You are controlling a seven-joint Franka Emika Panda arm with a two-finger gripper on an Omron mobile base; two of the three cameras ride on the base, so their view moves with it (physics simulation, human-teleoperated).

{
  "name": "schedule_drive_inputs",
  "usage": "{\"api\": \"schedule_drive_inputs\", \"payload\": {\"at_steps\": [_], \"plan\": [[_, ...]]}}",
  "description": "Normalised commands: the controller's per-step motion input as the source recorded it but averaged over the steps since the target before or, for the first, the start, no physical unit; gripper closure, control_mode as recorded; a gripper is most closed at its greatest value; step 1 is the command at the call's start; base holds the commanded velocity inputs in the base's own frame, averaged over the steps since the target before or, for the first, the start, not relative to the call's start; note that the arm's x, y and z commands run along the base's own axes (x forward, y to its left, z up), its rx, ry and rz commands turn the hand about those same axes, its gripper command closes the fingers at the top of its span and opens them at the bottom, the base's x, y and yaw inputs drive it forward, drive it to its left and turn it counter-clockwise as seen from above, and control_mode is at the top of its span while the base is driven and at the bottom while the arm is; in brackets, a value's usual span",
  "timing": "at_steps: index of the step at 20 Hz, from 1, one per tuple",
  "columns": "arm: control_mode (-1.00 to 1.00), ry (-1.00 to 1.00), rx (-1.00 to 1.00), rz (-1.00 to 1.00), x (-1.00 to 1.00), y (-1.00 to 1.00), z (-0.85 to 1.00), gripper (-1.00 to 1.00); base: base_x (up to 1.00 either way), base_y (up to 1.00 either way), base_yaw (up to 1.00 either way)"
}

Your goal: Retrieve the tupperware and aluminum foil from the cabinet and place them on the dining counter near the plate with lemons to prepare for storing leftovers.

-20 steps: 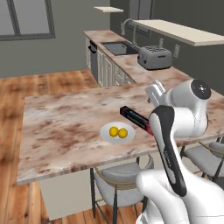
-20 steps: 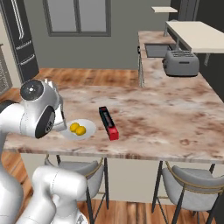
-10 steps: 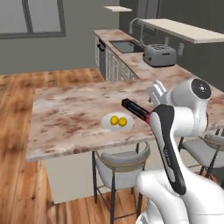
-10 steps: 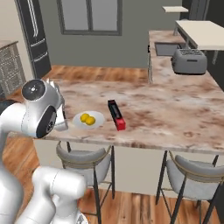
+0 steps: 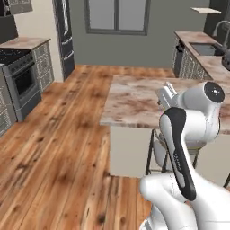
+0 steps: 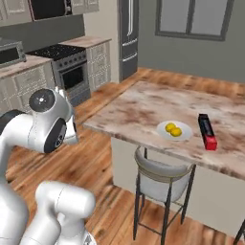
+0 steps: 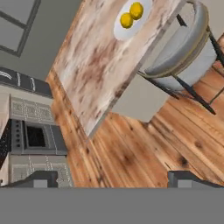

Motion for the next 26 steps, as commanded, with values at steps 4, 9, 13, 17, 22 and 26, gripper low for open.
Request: {"api": "schedule_drive_inputs", "payload": {"at_steps": [4,9,13,17,22,26], "plan": [[1.0,0.0,0.0,0.0,0.0,0.0,0.0,-1.0,0.0,0.9,0.72],[1.0,0.0,0.0,0.0,0.0,0.0,0.0,-1.0,0.36,0.77,0.61],[1.0,0.0,0.0,0.0,0.0,0.0,0.0,-1.0,0.99,0.44,0.34],[1.0,0.0,0.0,0.0,0.0,0.0,0.0,-1.0,1.0,0.26,0.1],[1.0,0.0,0.0,0.0,0.0,0.0,0.0,-1.0,1.0,0.39,0.05],[1.0,0.0,0.0,0.0,0.0,0.0,0.0,-1.0,1.0,0.36,0.14]]}}
